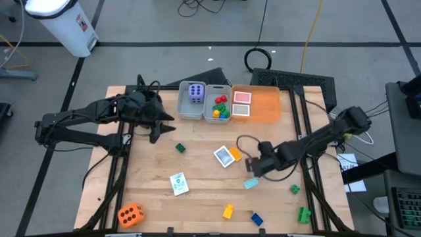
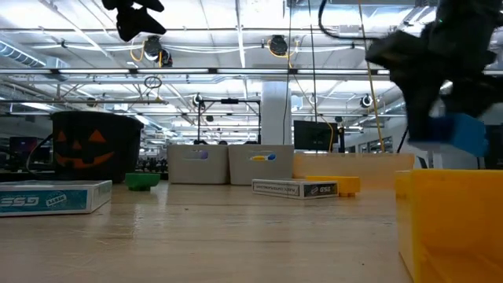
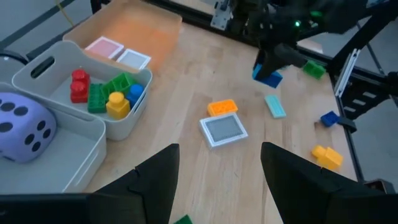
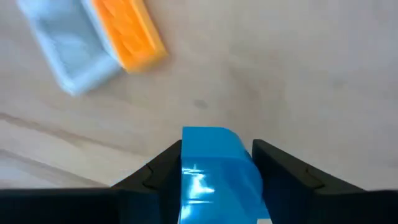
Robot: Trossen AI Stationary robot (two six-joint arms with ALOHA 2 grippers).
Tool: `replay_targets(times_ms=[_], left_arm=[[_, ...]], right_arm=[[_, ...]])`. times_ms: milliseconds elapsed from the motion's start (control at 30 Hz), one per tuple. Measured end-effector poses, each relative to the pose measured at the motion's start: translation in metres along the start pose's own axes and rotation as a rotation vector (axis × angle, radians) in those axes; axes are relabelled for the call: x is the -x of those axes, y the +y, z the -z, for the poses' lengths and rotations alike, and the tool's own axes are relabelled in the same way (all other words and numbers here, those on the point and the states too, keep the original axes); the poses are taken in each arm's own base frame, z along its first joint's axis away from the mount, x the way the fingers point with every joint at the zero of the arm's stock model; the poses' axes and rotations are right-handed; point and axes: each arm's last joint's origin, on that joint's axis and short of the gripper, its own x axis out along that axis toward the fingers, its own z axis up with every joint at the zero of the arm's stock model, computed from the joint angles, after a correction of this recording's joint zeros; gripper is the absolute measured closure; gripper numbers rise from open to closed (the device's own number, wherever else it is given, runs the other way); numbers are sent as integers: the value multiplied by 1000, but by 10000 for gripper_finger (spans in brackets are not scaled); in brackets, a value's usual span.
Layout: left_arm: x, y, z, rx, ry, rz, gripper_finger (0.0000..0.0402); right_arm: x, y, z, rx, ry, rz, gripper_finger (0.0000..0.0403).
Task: Pick & Place Toys
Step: Put the blue gamepiece into the right gray bin
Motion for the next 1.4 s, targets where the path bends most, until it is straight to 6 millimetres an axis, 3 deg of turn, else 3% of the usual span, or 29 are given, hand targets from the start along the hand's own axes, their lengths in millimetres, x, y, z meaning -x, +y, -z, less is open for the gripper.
replay_targets(times_ms=[100,333,600,933,1133,1400], left_arm=[[0,0,-1,-1,-9,2,167],[-5,0,-2,68,7,25,167],[-51,-1,-14,100,14,185,167],[-105,1,-37,95,-171,327,167],[-119,0,-42,-48,-266,328,167],[-110,-28,-71,-386,-184,185,167]], right_arm=[[15,1,-12,-44,-84,-99,223],[51,13,-42,-110,-294,-422,249],[71,40,-83,-99,-481,-703,222],[83,53,-115,-78,-614,-865,244],[82,55,-121,-90,-638,-883,225],[72,67,-131,-103,-635,-952,244]])
